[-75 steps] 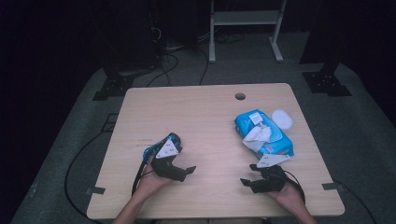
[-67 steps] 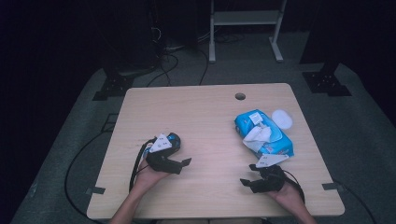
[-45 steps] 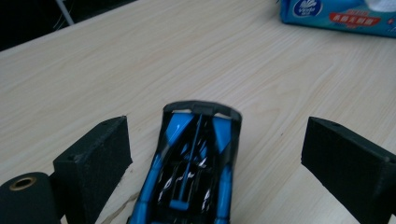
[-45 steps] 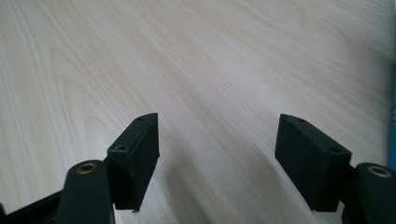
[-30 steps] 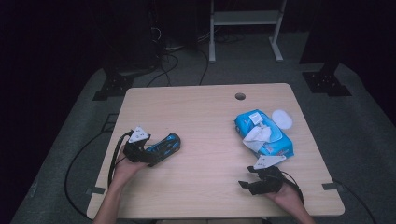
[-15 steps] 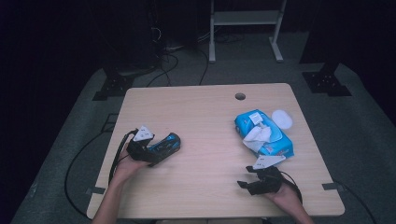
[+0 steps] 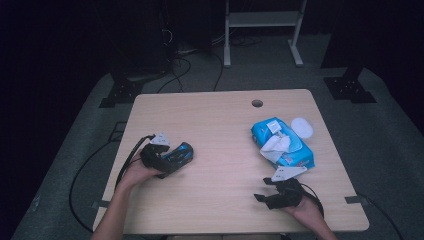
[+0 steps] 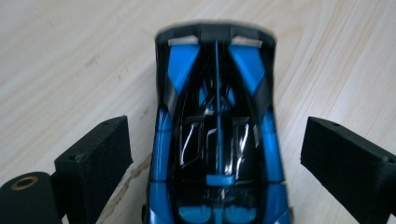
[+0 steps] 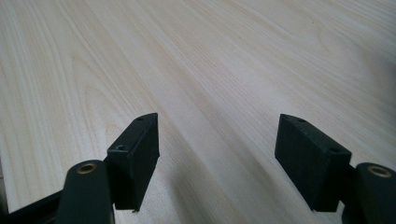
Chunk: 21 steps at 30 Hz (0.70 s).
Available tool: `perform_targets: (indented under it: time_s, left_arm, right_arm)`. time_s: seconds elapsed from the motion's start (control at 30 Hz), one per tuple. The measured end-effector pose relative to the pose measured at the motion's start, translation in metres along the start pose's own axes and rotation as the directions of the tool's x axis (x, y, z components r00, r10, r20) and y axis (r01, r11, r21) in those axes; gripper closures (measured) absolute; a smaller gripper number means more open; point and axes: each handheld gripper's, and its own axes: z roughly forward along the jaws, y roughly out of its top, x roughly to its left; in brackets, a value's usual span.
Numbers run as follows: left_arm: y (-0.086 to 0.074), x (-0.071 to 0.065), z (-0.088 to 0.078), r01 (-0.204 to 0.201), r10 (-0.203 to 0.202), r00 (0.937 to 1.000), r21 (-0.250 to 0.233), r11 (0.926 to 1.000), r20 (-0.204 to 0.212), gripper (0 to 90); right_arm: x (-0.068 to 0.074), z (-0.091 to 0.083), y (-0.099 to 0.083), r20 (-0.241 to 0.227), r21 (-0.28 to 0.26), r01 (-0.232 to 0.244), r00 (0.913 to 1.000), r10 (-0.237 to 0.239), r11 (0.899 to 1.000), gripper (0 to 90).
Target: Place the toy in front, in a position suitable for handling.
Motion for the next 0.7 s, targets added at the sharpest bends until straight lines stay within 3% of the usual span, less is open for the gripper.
perform_targets:
  time_s: [0.07, 0.27, 0.37, 0.4, 0.57, 0.7]
  left_arm:
    - [0.001, 0.002, 0.002, 0.009, -0.009, 0.9997, 0.007, 0.9999, 0.024, 8.2]
    - [0.000, 0.005, 0.007, 0.016, -0.017, 0.9996, 0.034, 0.9993, 0.022, 9.1]
    - [-0.002, 0.005, 0.011, 0.029, -0.031, 0.9987, 0.056, 0.9980, 0.041, 10.5]
    - [-0.002, 0.002, 0.013, 0.005, -0.007, 0.9995, 0.070, 0.9975, 0.031, 9.7]
    - [-0.002, 0.000, 0.013, -0.025, 0.024, 0.9996, 0.080, 0.9965, 0.013, 11.1]
    - [-0.003, 0.002, 0.010, -0.018, 0.018, 0.9998, 0.073, 0.9972, 0.007, 18.9]
  right_arm:
    - [0.001, 0.000, 0.001, -0.001, 0.000, -0.003, 1.0000, 0.003, 1.000, 29.7]
    - [0.000, -0.002, 0.001, -0.003, -0.012, -0.007, 1.0000, 0.007, 1.000, 29.6]
    - [-0.001, -0.003, 0.001, -0.001, -0.015, -0.008, 1.0000, 0.008, 1.000, 29.6]
    - [-0.001, -0.003, 0.001, -0.001, -0.015, -0.009, 1.0000, 0.009, 1.000, 29.6]
    - [0.000, -0.002, 0.001, -0.003, -0.013, -0.008, 1.0000, 0.008, 1.000, 29.7]
    - [0.002, -0.003, 0.002, -0.004, -0.020, 0.002, 1.0000, -0.002, 1.000, 29.6]
